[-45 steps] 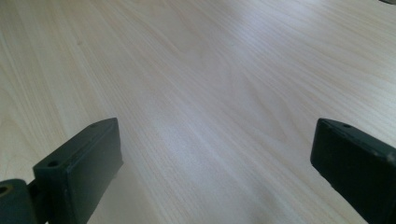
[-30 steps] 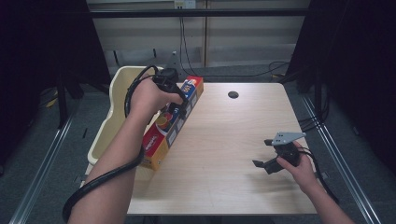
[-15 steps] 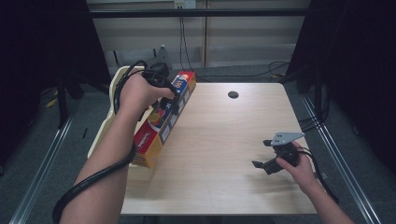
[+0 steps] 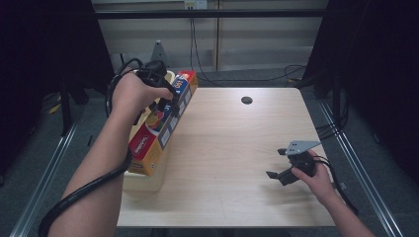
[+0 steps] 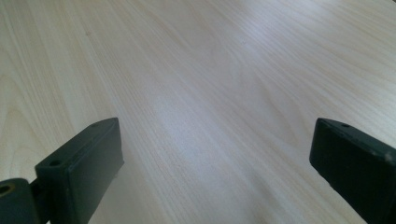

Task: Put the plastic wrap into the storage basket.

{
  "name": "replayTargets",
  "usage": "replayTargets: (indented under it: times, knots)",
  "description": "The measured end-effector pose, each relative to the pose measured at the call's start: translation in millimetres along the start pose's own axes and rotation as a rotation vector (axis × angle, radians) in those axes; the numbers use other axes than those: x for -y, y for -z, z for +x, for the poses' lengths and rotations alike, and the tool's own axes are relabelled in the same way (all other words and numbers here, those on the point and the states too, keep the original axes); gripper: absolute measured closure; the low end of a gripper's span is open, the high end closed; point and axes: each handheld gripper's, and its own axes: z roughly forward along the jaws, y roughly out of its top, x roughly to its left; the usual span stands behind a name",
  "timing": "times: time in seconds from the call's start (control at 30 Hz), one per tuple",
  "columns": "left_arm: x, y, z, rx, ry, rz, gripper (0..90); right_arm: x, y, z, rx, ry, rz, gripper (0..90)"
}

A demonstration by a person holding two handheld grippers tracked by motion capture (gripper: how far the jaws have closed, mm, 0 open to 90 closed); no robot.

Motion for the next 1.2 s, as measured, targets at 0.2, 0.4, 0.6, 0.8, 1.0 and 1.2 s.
replayTargets:
  times: [0.2,0.4,0.6,0.8,1.0,1.2]
  knots:
    - [2.0,6.7,6.1,-0.003,0.030,-0.025,40.9,0.6,0.6,-0.9,0.002,-0.009,-0.010,1.9]
    - [5.5,15.0,14.8,-0.014,0.043,-0.034,40.9,0.4,-0.3,-0.9,0.004,-0.015,-0.014,1.9]
    - [8.7,22.7,22.0,-0.024,0.067,-0.043,40.9,0.9,-1.0,-0.4,0.011,-0.015,-0.011,2.0]
    - [12.2,27.3,30.2,-0.036,0.093,-0.049,40.9,0.6,-1.3,-0.2,0.015,-0.020,-0.012,2.0]
    - [14.9,29.5,37.2,-0.048,0.114,-0.053,40.9,0.6,-1.9,-0.2,0.007,-0.017,-0.012,2.1]
    - [17.3,32.8,43.3,-0.059,0.130,-0.068,40.9,0.4,-1.4,-0.1,0.013,-0.020,-0.011,2.1]
